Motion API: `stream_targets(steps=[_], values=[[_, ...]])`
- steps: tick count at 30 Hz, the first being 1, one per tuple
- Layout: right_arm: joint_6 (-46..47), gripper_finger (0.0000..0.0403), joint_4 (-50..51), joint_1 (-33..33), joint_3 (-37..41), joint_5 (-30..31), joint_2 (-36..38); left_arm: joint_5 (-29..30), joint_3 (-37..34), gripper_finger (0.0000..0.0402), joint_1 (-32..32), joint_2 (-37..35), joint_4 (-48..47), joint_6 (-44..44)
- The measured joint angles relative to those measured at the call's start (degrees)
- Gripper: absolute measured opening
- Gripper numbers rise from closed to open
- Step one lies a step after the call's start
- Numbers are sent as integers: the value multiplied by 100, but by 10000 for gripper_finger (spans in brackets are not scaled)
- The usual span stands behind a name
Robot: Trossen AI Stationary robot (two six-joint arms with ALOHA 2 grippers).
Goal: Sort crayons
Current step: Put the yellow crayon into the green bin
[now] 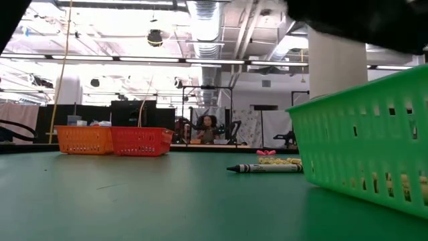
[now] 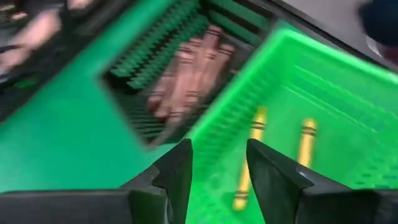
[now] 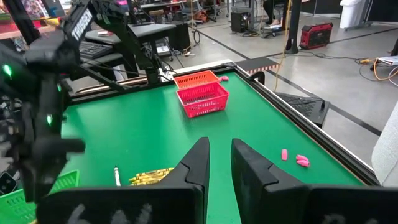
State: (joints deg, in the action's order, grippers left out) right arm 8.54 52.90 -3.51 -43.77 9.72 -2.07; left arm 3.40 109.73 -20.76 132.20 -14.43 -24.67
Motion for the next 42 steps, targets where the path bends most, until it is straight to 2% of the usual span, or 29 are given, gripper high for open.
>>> stream_targets(steps=[3,8,11,15,19,26,30,34,42], values=[[0,68,0,0,0,0,0,868,4,145,-13,-298,-139,517],[0,68,0,0,0,0,0,3284,4,145,0,-779,-756,2184],[0,68,0,0,0,0,0,3866,11,146,135,-982,-1358,3632],[0,68,2,0,0,0,0,3716,-70,146,388,-1009,-2406,5546],[0,68,1,0,0,0,0,3459,-706,146,612,-950,-2148,6301],[0,68,0,0,0,0,0,2730,-2122,146,959,-935,-651,7022],[-1,68,2,0,0,-2,-1,2703,-2710,146,1063,-938,8,7376],[0,68,2,0,0,-2,0,2705,-2922,146,1067,-935,544,7353],[0,68,2,0,0,-2,0,2741,-2938,146,1022,-942,606,7384]])
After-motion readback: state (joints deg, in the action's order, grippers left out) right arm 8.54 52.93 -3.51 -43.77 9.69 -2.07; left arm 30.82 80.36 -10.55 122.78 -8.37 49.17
